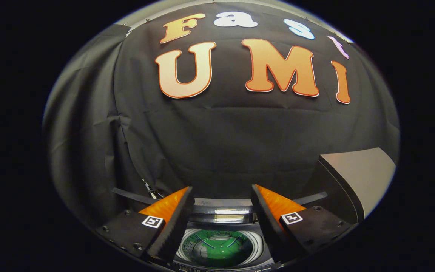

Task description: Put the clothes into the washing machine and then close the washing machine lid.

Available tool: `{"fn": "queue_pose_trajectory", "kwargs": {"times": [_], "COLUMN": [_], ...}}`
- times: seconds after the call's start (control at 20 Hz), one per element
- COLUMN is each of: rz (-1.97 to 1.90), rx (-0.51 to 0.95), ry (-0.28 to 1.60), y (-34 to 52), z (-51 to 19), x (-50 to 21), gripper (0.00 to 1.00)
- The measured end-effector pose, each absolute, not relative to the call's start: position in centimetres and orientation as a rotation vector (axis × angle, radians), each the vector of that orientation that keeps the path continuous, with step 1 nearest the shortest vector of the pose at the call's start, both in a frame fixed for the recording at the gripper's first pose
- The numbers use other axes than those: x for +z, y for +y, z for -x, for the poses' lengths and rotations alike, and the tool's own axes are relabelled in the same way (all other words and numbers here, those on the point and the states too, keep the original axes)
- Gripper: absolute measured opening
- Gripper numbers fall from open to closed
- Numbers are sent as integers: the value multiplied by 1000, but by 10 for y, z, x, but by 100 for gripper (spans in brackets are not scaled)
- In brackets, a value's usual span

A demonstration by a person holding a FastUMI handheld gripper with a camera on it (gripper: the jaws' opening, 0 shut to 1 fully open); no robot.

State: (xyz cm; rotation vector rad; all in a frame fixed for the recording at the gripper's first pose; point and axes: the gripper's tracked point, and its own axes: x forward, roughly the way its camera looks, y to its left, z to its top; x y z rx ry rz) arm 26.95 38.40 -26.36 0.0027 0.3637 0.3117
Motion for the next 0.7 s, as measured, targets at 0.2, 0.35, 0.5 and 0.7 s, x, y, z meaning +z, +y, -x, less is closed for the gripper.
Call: {"fn": "queue_pose_trajectory", "kwargs": {"times": [0.2, 0.35, 0.5, 0.7], "rz": [-7, -15, -11, -16], "rx": [305, 308, 305, 311], "ry": [313, 294, 284, 282], "y": [381, 378, 379, 378], "z": [-259, -252, -249, -239], "x": [-266, -267, -272, -281], "gripper": [98, 98, 98, 98]}}
